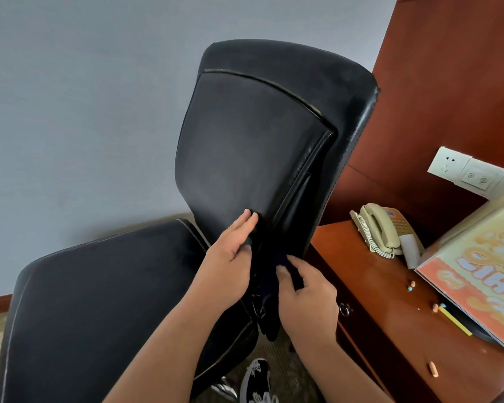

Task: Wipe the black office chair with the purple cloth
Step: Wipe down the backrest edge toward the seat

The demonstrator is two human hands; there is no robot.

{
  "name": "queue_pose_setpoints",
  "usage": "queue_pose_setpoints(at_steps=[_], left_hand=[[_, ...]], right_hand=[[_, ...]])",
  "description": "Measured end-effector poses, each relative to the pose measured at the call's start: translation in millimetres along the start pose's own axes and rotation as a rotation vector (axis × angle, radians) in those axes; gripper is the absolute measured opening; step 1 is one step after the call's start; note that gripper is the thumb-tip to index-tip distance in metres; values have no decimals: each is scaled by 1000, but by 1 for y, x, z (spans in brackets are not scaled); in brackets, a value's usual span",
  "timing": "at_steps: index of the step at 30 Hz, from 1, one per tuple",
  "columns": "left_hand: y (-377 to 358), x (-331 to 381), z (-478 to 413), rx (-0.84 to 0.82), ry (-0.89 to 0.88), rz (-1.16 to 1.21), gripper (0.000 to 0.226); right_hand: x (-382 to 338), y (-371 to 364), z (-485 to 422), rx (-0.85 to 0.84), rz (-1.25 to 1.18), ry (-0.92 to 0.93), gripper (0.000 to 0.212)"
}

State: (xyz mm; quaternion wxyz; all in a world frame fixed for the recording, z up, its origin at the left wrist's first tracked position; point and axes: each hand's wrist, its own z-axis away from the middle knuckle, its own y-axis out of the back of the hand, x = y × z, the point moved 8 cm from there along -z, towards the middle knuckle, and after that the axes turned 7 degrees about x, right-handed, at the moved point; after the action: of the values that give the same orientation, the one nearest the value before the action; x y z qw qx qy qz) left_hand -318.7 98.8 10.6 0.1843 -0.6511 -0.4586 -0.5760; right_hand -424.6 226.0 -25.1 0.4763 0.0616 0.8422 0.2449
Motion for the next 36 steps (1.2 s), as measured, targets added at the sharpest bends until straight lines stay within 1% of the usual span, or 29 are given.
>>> queue_pose_setpoints(at_steps=[7, 10, 12, 17, 21, 24, 28, 30, 32, 36], left_hand=[[1, -9, -6, 22, -41, -35, 61], [1, -10, -7, 24, -56, -51, 61], [1, -10, -7, 29, -68, -65, 61], [2, -7, -6, 29, -97, -100, 59], [3, -7, -5, 33, -113, -157, 59], [3, -12, -4, 72, -115, -175, 58], [2, -15, -4, 110, -104, -122, 56], [4, -15, -5, 121, -109, -141, 57], [6, -14, -6, 129, -115, -154, 58], [7, -15, -4, 159, -123, -137, 58]], right_hand=[[-46, 38, -34, 203, -110, 172, 28], [-47, 40, -35, 250, -122, 217, 27], [-38, 32, -27, 228, -79, 228, 27], [-8, 5, -7, 109, 107, 212, 28], [1, -1, -5, 30, 84, 191, 27], [-8, 13, -12, 72, -13, 185, 22], [-33, 38, -31, 175, -115, 207, 24], [-43, 44, -40, 205, -145, 215, 25], [-45, 41, -41, 207, -142, 232, 26], [-26, 17, -20, 160, -20, 266, 27]])
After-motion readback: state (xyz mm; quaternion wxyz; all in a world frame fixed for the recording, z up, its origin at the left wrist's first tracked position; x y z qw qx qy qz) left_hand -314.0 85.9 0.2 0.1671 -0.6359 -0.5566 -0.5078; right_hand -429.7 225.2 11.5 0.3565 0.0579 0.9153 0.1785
